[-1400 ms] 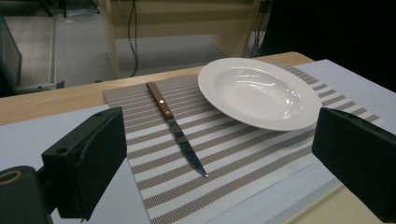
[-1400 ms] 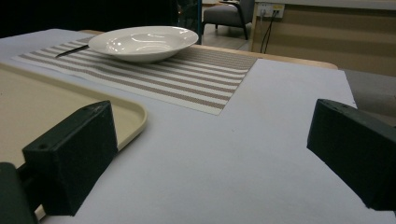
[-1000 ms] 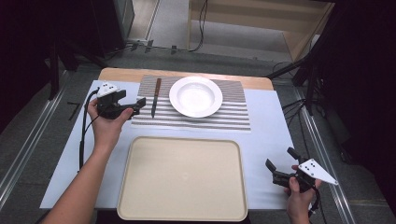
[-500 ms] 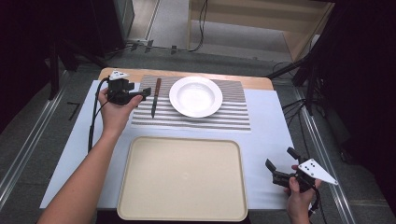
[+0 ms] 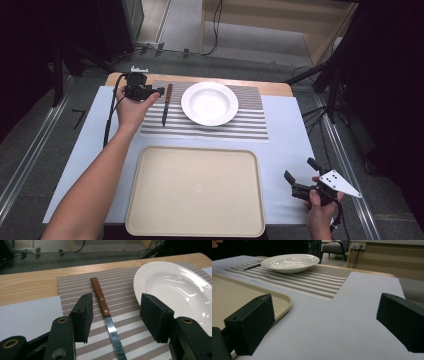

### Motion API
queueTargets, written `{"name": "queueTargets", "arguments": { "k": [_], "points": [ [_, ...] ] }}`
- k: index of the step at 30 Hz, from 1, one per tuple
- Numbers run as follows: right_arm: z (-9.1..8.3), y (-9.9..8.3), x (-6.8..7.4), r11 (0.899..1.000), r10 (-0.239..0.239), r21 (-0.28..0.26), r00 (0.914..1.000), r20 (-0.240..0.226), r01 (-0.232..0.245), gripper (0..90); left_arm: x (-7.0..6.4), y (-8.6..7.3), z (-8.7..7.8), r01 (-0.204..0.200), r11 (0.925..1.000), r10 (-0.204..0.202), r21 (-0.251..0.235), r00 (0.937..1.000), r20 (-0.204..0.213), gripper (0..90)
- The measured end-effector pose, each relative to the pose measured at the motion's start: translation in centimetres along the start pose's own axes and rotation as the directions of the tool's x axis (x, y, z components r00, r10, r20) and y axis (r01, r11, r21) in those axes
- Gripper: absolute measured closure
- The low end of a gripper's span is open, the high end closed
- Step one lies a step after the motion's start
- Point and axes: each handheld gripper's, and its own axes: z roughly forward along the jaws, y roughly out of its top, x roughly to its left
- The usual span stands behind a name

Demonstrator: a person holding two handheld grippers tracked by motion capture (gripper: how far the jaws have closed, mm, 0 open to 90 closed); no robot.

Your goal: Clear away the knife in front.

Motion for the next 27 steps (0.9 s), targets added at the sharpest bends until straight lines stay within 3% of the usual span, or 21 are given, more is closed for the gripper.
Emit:
{"name": "queueTargets", "arguments": {
  "k": [8, 16, 18, 21, 22, 27],
  "points": [
    [0.0, 0.0, 0.0, 1.000, 0.002, 0.000, 1.0000, -0.001, -0.002, 0.2, 0.3, 1.1, 2.1, 0.007, 0.9978, -0.006, 0.066, 0.9999, -0.011, 51.0],
    [0.0, 0.0, -0.1, 1.000, 0.002, -0.004, 1.0000, -0.003, -0.002, 0.3, 0.1, 2.0, 4.5, 0.013, 0.9905, -0.012, 0.137, 0.9998, -0.013, 54.7],
    [0.0, 0.0, -0.1, 1.000, 0.003, -0.005, 1.0000, -0.004, -0.004, 0.3, 0.0, 2.1, 5.5, 0.015, 0.9853, -0.010, 0.170, 0.9995, -0.031, 55.8],
    [0.0, 0.0, -0.1, 1.000, 0.009, -0.005, 0.9999, -0.005, -0.009, 0.3, 0.1, 2.2, 6.4, 0.067, 0.9785, -0.061, 0.195, 0.9976, -0.033, 57.7],
    [0.0, 0.0, -0.1, 1.000, 0.009, -0.005, 0.9999, -0.005, -0.009, 0.3, 0.1, 2.2, 6.4, 0.067, 0.9785, -0.061, 0.195, 0.9976, -0.033, 58.2],
    [0.0, 0.0, -0.2, 1.000, 0.009, -0.007, 0.9999, -0.006, -0.009, 0.3, 0.3, 2.5, 7.6, 0.096, 0.9643, -0.085, 0.247, 0.9948, -0.057, 61.6]
  ]
}}
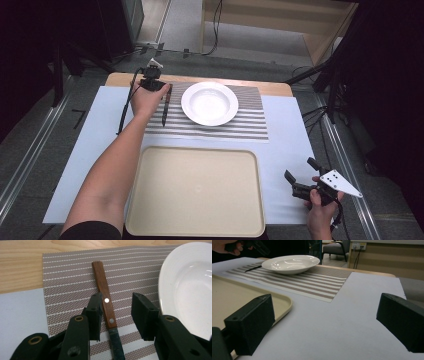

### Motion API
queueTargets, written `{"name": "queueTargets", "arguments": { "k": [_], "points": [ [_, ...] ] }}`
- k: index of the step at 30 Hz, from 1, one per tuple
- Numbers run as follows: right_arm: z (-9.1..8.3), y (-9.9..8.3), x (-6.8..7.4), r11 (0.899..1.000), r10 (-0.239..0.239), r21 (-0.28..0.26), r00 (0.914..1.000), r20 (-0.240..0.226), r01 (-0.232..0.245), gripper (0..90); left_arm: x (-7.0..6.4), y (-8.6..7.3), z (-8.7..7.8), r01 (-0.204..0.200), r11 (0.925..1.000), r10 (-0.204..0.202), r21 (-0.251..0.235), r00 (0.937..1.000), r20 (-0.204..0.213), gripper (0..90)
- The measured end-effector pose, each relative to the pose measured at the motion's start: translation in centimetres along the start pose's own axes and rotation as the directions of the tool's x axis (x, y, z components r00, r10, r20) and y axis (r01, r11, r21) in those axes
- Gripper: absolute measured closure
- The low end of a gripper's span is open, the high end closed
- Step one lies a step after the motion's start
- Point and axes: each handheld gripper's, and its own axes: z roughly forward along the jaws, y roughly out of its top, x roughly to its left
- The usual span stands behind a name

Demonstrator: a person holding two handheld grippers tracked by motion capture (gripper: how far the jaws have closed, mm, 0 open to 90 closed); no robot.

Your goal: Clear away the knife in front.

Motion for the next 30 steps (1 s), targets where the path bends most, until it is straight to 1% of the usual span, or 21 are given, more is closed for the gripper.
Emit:
{"name": "queueTargets", "arguments": {
  "k": [3, 4, 6, 7, 8, 9, 10, 11, 14, 16, 17, 20, 23, 27, 28, 29, 30],
  "points": [
    [0.0, 0.0, 0.0, 1.000, 0.008, 0.001, 1.0000, -0.001, -0.008, 0.3, 0.0, 0.1, 0.5, 0.017, 0.9996, -0.017, 0.023, 0.9999, 0.003, 64.2],
    [0.0, 0.0, 0.0, 1.000, 0.008, 0.001, 1.0000, -0.001, -0.008, 0.3, 0.0, 0.1, 0.5, 0.017, 0.9996, -0.017, 0.023, 0.9999, 0.003, 64.2],
    [0.0, 0.0, 0.0, 1.000, 0.008, 0.001, 1.0000, -0.002, -0.008, 0.3, 0.0, 0.0, 0.9, 0.032, 0.9988, -0.032, 0.037, 0.9995, -0.002, 64.3],
    [0.0, 0.0, 0.0, 1.000, 0.010, 0.000, 0.9999, -0.003, -0.010, 0.3, 0.0, 0.0, 1.1, 0.034, 0.9982, -0.034, 0.049, 0.9994, -0.009, 66.5],
    [0.0, 0.0, 0.0, 1.000, 0.009, 0.002, 1.0000, -0.002, -0.009, 0.3, -0.1, -0.1, 1.5, 0.036, 0.9967, -0.035, 0.073, 0.9992, -0.018, 66.6],
    [0.0, 0.0, 0.0, 1.000, 0.009, 0.002, 1.0000, -0.002, -0.009, 0.3, -0.1, -0.1, 1.5, 0.036, 0.9967, -0.035, 0.073, 0.9992, -0.018, 66.7],
    [0.0, 0.0, 0.0, 1.000, 0.010, 0.002, 1.0000, -0.001, -0.010, 0.3, -0.1, -0.2, 1.9, 0.041, 0.9948, -0.039, 0.093, 0.9989, -0.026, 67.9],
    [0.0, 0.0, 0.0, 1.000, 0.010, 0.002, 1.0000, -0.001, -0.010, 0.3, -0.1, -0.2, 1.9, 0.041, 0.9948, -0.039, 0.093, 0.9989, -0.026, 67.9],
    [0.0, 0.0, 0.0, 1.000, 0.011, 0.003, 0.9999, 0.001, -0.011, 0.3, -0.3, -0.4, 2.3, 0.043, 0.9910, -0.037, 0.127, 0.9981, -0.049, 70.1],
    [0.0, 0.0, 0.0, 1.000, 0.010, 0.002, 0.9999, 0.001, -0.010, 0.3, -0.3, -0.4, 2.4, 0.042, 0.9902, -0.036, 0.133, 0.9981, -0.050, 70.2],
    [0.1, 0.0, 0.0, 1.000, 0.009, 0.003, 1.0000, 0.001, -0.009, 0.3, -0.4, -0.5, 2.6, 0.041, 0.9883, -0.033, 0.147, 0.9977, -0.059, 71.9],
    [0.1, 0.0, 0.0, 1.000, 0.009, 0.004, 1.0000, 0.003, -0.009, 0.3, -0.6, -0.6, 2.9, 0.040, 0.9869, -0.029, 0.156, 0.9972, -0.068, 72.8],
    [0.1, 0.0, -0.1, 1.000, 0.008, 0.003, 1.0000, 0.003, -0.008, 0.3, -0.7, -0.6, 3.0, 0.045, 0.9872, -0.033, 0.153, 0.9963, -0.079, 75.4],
    [0.1, 0.0, -0.1, 1.000, 0.008, 0.004, 0.9999, 0.006, -0.008, 0.3, -0.9, -0.7, 3.0, 0.027, 0.9880, -0.012, 0.152, 0.9954, -0.095, 76.2],
    [0.1, 0.0, -0.1, 1.000, 0.008, 0.004, 0.9999, 0.006, -0.008, 0.3, -0.9, -0.7, 3.0, 0.027, 0.9880, -0.012, 0.152, 0.9954, -0.095, 76.2],
    [0.1, 0.0, 0.0, 1.000, 0.012, 0.007, 0.9999, 0.007, -0.012, 0.3, -1.1, -0.7, 3.1, 0.015, 0.9882, 0.002, 0.153, 0.9943, -0.106, 76.2],
    [0.1, 0.0, 0.0, 1.000, 0.011, 0.007, 0.9999, 0.007, -0.011, 0.3, -1.2, -0.7, 3.1, 0.010, 0.9883, 0.007, 0.152, 0.9938, -0.111, 76.3]
  ]
}}
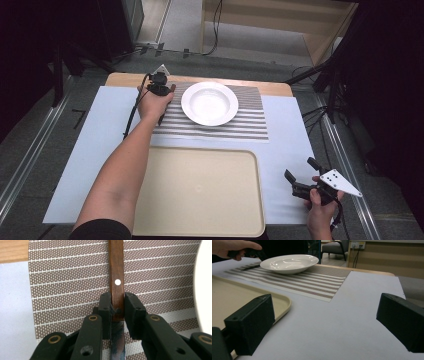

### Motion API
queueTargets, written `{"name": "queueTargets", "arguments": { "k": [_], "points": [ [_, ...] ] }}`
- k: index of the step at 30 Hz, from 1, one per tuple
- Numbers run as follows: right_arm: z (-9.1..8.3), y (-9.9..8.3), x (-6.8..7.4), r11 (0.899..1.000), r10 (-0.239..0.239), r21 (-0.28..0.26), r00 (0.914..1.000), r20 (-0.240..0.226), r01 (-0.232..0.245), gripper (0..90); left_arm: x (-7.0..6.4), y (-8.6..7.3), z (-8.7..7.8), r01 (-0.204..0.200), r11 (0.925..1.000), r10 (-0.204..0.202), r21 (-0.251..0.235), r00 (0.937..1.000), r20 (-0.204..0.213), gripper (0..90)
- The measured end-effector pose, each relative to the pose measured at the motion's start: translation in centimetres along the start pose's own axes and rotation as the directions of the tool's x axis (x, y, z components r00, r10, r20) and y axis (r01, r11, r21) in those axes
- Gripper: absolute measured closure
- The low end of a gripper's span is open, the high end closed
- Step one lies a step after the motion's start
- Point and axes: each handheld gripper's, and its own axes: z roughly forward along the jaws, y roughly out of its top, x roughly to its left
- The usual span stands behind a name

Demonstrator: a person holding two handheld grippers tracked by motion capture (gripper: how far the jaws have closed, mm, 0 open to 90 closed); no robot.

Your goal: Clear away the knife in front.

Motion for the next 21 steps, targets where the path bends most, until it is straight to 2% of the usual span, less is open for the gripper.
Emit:
{"name": "queueTargets", "arguments": {
  "k": [3, 6, 16, 21],
  "points": [
    [0.0, 0.0, 0.0, 1.000, 0.001, 0.000, 1.0000, -0.001, -0.001, 0.3, -0.2, -0.1, 0.0, -0.010, 0.9999, 0.010, -0.007, 0.9999, -0.011, 76.9],
    [0.0, 0.0, -0.1, 1.000, -0.001, -0.002, 1.0000, 0.000, 0.001, 0.3, -0.3, -0.2, 0.0, -0.037, 0.9992, 0.037, -0.012, 0.9991, -0.019, 77.3],
    [0.0, 0.0, -0.1, 1.000, 0.011, -0.005, 0.9999, -0.001, -0.011, 0.3, 0.2, -0.2, -0.2, -0.027, 0.9995, 0.027, -0.014, 0.9996, 0.004, 77.5],
    [0.0, 0.0, -0.2, 1.000, 0.011, -0.005, 0.9999, -0.002, -0.011, 0.3, 0.7, -0.2, -1.0, -0.009, 0.9994, 0.010, -0.034, 0.9996, 0.027, 77.5]
  ]
}}
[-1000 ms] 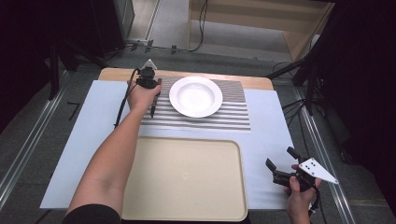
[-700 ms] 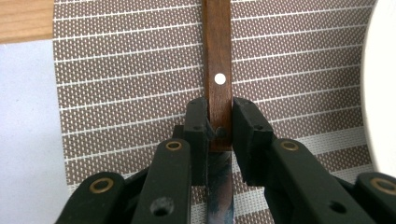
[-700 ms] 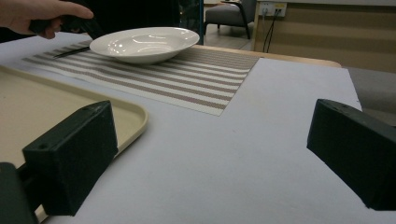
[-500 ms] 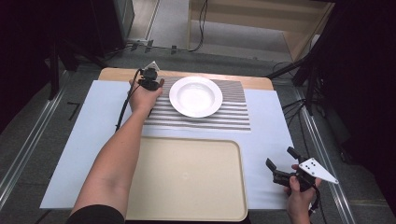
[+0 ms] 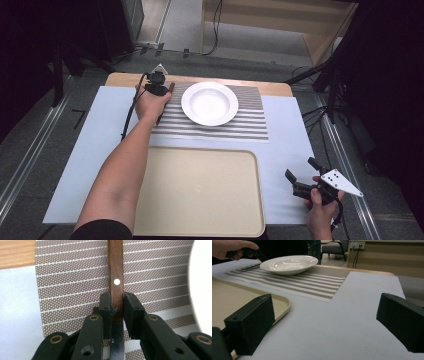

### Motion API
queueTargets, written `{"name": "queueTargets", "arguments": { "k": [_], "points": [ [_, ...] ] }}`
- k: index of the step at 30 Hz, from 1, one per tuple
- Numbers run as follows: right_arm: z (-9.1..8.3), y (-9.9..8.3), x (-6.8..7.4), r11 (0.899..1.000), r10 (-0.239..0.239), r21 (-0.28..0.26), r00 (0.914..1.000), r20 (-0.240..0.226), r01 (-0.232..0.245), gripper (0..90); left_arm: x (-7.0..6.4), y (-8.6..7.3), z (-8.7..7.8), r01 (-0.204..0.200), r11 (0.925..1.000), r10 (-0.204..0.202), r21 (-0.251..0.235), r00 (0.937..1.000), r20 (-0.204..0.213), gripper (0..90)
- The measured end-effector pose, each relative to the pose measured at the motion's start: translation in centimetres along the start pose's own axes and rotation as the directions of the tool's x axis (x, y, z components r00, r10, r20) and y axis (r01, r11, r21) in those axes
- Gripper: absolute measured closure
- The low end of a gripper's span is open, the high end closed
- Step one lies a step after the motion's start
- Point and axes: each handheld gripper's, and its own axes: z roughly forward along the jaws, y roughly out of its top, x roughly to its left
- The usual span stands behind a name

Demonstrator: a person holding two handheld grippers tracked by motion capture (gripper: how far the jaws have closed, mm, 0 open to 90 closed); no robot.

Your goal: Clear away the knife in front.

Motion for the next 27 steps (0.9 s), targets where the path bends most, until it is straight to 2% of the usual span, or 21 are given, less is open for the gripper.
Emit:
{"name": "queueTargets", "arguments": {
  "k": [7, 13, 14, 15, 17, 18, 21, 27],
  "points": [
    [0.0, 0.0, 0.1, 1.000, -0.002, 0.002, 1.0000, 0.002, 0.002, 0.3, 0.3, 0.0, -1.8, -0.013, 0.9995, 0.013, -0.028, 0.9996, 0.024, 77.5],
    [0.0, 0.0, 0.1, 1.000, -0.002, 0.003, 1.0000, 0.003, 0.002, 0.3, 0.4, -0.6, -3.1, -0.024, 0.9987, 0.026, -0.045, 0.9989, 0.040, 77.5],
    [0.0, 0.0, 0.1, 1.000, -0.002, 0.003, 1.0000, 0.003, 0.002, 0.3, 0.4, -0.7, -3.4, -0.023, 0.9987, 0.025, -0.045, 0.9984, 0.050, 77.5],
    [0.0, 0.0, 0.1, 1.000, -0.003, 0.003, 1.0000, 0.002, 0.003, 0.3, 0.5, -1.1, -3.9, -0.014, 0.9984, 0.019, -0.055, 0.9967, 0.079, 77.5],
    [0.0, 0.0, 0.1, 1.000, -0.005, 0.004, 1.0000, 0.003, 0.005, 0.3, 0.5, -1.4, -4.2, -0.010, 0.9980, 0.015, -0.063, 0.9965, 0.083, 77.5],
    [0.0, 0.0, 0.1, 1.000, -0.004, 0.004, 1.0000, 0.003, 0.004, 0.3, 0.5, -1.8, -4.6, -0.006, 0.9974, 0.013, -0.071, 0.9951, 0.098, 77.5],
    [0.0, 0.0, 0.1, 1.000, -0.005, 0.005, 1.0000, 0.004, 0.005, 0.3, 0.5, -2.3, -5.0, -0.012, 0.9971, 0.020, -0.075, 0.9945, 0.103, 77.5],
    [0.0, 0.0, 0.1, 1.000, -0.009, 0.007, 1.0000, 0.004, 0.009, 0.3, 0.1, -3.5, -6.2, -0.052, 0.9950, 0.062, -0.085, 0.9911, 0.118, 77.5]
  ]
}}
